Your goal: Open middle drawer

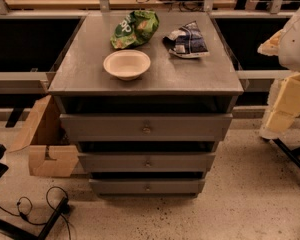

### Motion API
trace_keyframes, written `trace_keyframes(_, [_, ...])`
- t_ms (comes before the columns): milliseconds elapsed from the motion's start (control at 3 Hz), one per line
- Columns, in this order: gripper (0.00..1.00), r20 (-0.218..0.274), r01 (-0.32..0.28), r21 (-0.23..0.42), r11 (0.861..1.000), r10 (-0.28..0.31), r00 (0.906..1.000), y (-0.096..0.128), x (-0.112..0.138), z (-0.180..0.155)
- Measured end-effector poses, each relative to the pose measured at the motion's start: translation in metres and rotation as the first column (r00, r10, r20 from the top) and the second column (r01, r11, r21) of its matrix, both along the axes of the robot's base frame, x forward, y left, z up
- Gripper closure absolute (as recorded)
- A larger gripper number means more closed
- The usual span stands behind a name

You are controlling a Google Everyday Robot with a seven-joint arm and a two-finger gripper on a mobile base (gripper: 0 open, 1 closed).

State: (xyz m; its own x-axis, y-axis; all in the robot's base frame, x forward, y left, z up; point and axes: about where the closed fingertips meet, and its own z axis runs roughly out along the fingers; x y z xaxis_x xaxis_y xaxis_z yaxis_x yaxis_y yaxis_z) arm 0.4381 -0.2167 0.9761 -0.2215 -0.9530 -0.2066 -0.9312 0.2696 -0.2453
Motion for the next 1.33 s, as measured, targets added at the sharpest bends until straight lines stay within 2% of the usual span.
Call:
trace_keyframes(333, [0.0,0.0,0.0,0.0,1.0,0.0,1.0,0.0,0.0,0.0])
trace_keyframes(667, [0.0,-0.012,0.029,-0.03,0.999,-0.03,0.9995,0.006,-0.004,-0.036])
trace_keyframes(1000, [0.0,-0.004,0.033,-0.062,0.998,-0.033,0.9995,0.029,-0.005,-0.093])
trace_keyframes(1333, [0.0,-0.029,0.009,-0.104,0.994,-0.013,0.9995,0.047,0.003,-0.181])
